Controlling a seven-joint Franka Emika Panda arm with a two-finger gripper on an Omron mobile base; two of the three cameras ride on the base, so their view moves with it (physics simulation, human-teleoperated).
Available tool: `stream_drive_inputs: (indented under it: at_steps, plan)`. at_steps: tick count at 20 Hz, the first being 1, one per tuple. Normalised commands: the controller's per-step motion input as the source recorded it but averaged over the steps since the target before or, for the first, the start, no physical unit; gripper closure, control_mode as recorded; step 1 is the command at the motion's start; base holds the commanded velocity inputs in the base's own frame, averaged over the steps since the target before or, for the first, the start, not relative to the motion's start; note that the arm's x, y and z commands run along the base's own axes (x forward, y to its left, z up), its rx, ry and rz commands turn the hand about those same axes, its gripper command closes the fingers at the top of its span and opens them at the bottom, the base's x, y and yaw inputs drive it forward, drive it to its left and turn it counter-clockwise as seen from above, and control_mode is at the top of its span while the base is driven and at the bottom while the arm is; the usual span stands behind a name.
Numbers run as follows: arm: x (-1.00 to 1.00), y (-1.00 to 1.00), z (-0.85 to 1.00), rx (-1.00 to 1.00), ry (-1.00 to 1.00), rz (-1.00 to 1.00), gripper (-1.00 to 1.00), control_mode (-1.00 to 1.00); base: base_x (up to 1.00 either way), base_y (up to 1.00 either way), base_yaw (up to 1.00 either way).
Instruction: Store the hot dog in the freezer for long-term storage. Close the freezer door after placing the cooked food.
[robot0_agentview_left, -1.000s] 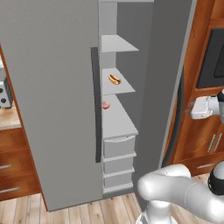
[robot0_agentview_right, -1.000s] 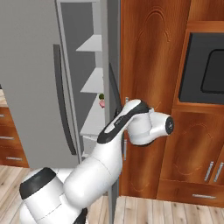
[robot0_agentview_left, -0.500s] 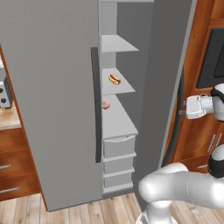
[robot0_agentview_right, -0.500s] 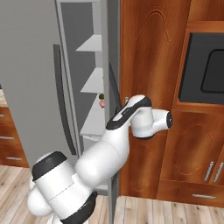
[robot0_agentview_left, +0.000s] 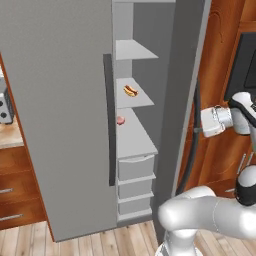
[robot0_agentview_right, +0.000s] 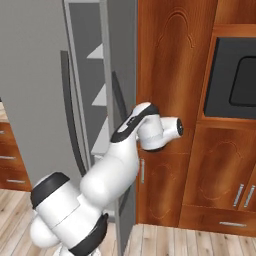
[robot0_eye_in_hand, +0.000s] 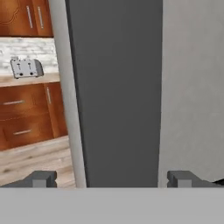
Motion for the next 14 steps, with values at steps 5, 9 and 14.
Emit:
stream_drive_inputs:
  at_steps: [5, 9, 14]
  plan:
    - [0.02, 1.0, 0.0, -0.11, 0.0, -0.11, -1.0, -1.0, 0.0, 0.0, 0.0]
    - [0.15, 0.99, 0.0, -0.12, 0.08, -0.2, -1.0, -1.0, 0.0, 0.0, 0.0]
    - [0.3, 0.78, 0.0, -0.1, 0.24, -0.19, -1.0, -1.0, 0.0, 0.0, 0.0]
